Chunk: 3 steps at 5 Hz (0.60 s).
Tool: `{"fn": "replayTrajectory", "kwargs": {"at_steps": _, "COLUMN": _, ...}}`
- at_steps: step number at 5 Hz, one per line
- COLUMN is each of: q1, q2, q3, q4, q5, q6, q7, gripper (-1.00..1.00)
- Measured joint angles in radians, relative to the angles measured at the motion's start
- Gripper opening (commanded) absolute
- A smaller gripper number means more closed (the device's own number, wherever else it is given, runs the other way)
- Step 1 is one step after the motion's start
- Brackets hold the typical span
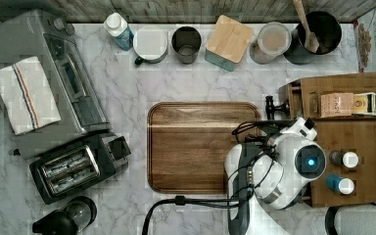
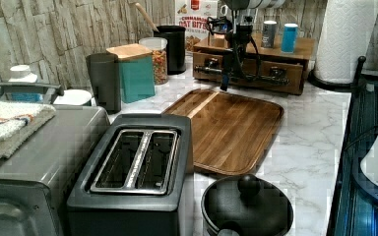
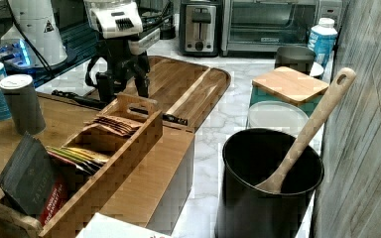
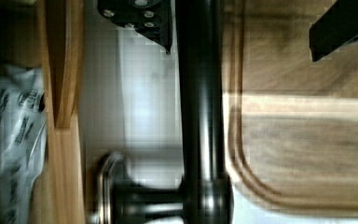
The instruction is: Open the drawer.
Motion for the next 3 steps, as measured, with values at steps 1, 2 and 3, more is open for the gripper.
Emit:
{"fn": "replayTrajectory", "kwargs": {"at_steps": 1, "q1": 0.005, "q2": -0.026, "q3": 0.038, "q4": -0.059, "q5": 0.025, "q6": 0.071, "q7": 0.003, "gripper": 1.0}}
{"fn": "replayTrajectory", "kwargs": {"at_steps": 2, "q1": 0.021, "q2": -0.045, "q3": 0.068, "q4": -0.086, "q5": 0.033, "q6": 0.072, "q7": 0.006, "gripper": 1.0}}
{"fn": "replayTrajectory", "kwargs": {"at_steps": 3, "q1": 0.035, "q2": -0.063, "q3": 0.102, "q4": -0.102, "q5": 0.035, "q6": 0.044, "q7": 0.006, "gripper": 1.0}}
